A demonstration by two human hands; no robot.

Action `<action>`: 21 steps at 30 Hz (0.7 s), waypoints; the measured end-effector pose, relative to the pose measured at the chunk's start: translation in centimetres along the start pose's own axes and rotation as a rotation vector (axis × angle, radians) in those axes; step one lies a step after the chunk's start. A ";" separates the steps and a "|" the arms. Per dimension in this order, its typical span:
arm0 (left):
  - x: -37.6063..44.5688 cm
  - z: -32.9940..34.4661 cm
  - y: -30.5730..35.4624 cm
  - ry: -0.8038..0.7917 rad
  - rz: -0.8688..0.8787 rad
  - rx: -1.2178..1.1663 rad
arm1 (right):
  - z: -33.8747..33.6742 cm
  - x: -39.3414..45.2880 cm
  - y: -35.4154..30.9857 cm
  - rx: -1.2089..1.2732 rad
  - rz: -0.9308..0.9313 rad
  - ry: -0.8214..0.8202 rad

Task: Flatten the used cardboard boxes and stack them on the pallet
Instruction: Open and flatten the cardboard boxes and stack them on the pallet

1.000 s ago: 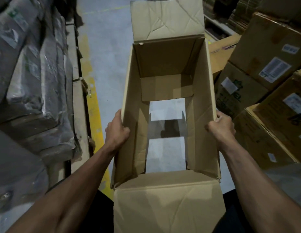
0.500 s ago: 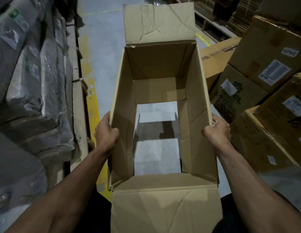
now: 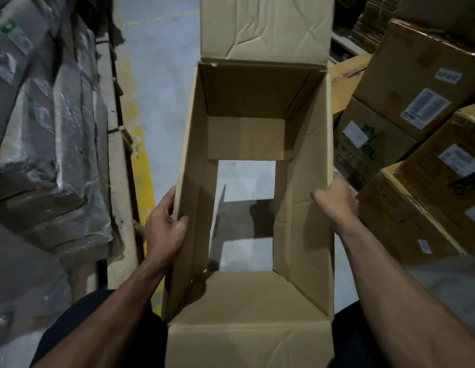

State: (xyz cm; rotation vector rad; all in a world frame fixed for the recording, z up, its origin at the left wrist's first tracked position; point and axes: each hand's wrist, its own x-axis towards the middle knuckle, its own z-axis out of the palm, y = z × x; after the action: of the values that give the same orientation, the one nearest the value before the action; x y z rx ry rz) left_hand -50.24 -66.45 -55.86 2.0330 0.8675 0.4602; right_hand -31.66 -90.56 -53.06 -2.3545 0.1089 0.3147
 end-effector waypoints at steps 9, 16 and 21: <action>0.0 1.0 -0.5 -0.025 0.003 0.170 | -0.1 -0.2 -0.8 -0.109 -0.011 0.001; 3.7 3.9 1.0 -0.014 0.070 0.594 | 0.5 -0.1 -1.1 -0.137 0.021 -0.002; 7.2 10.3 4.2 -0.258 0.345 0.904 | 0.5 0.2 -1.5 -0.172 0.020 -0.020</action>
State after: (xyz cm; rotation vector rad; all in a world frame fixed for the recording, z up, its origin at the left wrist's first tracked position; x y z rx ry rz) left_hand -37.42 -68.74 -58.24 3.0113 0.6059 -0.0575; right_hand -31.28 -89.12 -52.50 -2.5206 0.0996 0.3706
